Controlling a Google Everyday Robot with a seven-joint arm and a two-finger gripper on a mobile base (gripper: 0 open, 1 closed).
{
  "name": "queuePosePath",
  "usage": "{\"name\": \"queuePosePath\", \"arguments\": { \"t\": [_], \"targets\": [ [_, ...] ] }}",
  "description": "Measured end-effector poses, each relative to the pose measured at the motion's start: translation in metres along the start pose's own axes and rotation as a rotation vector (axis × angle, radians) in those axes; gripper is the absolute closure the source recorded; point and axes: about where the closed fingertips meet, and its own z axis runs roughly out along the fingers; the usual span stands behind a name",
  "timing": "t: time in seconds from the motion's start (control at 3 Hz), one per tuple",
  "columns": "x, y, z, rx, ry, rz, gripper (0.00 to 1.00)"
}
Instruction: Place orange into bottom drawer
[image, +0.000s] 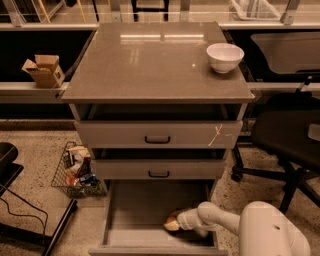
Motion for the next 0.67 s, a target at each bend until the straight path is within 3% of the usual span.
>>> {"name": "queuePosePath", "arguments": {
  "t": [0.67],
  "targets": [
    [0.0000,0.0001,0.0001,0.000,0.000,0.000,0.38]
  ]
}}
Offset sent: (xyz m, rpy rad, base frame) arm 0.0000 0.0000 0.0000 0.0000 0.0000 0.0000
